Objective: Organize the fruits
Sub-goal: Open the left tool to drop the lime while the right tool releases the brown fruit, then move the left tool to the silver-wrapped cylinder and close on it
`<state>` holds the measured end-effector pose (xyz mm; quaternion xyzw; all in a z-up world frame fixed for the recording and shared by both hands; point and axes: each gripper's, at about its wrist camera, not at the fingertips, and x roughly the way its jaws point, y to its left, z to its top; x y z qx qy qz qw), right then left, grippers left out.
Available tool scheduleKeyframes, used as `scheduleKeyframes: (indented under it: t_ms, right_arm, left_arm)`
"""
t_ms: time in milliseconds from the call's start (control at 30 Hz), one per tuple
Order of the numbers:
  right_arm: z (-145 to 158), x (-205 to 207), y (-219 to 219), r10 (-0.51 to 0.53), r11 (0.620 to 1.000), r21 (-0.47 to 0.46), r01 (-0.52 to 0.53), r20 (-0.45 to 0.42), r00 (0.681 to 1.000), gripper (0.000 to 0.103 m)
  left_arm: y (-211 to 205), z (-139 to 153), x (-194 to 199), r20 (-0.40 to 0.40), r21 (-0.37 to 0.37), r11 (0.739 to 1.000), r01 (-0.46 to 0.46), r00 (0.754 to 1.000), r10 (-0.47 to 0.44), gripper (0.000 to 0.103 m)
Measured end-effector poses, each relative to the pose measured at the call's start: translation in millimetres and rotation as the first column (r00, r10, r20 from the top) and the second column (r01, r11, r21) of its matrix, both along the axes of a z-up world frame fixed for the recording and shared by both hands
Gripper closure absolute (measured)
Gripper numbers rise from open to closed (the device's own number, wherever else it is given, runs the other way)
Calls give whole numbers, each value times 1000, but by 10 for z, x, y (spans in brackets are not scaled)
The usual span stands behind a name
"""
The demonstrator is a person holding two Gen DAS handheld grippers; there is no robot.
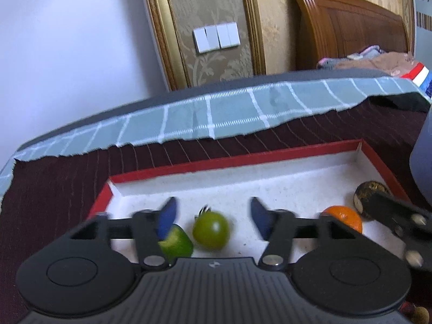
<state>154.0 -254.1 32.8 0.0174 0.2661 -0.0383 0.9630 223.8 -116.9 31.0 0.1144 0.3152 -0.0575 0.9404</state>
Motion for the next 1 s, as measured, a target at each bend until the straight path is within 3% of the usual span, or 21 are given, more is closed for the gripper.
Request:
scheduleKeyframes:
  t_ms: [167,333,533,700,767,900,1000]
  right_arm:
    - [66,-303,-23,-37,999,-7,37,-8,999,0]
    - [60,-703,-88,-10,998,68,10,-7,1000,0]
    - [-106,-1194,-64,29,987,155,-37,54,998,0]
    - [-241,-1391,68,71,991,110,-76,46,996,0]
    - [-290,-1410,114,95,991,91,-97,26,995,0]
    - [-399,-1417,152,118,988,96,-117,-10,993,0]
    - [-425,-1444,159,114,989,97,-113,-11,993,0]
  left_arm:
    - [153,227,-233,65,12,1000,-23,998,22,30]
    - [754,438,-730,109,-84,992,-89,989,98,26]
    - [1251,283,-1354,148,-119,987,-111,981,129,26]
    - [1404,8,-1734,159,-133,987,-91,981,112,26]
    - [1402,-84,-1792,142,-119,991,-62,987,78,26]
    - [1300,-214,-1875,159,-7,1000,-6,987,7,26]
    - [1268,-262,-1899,146,29,997,71,986,-74,26]
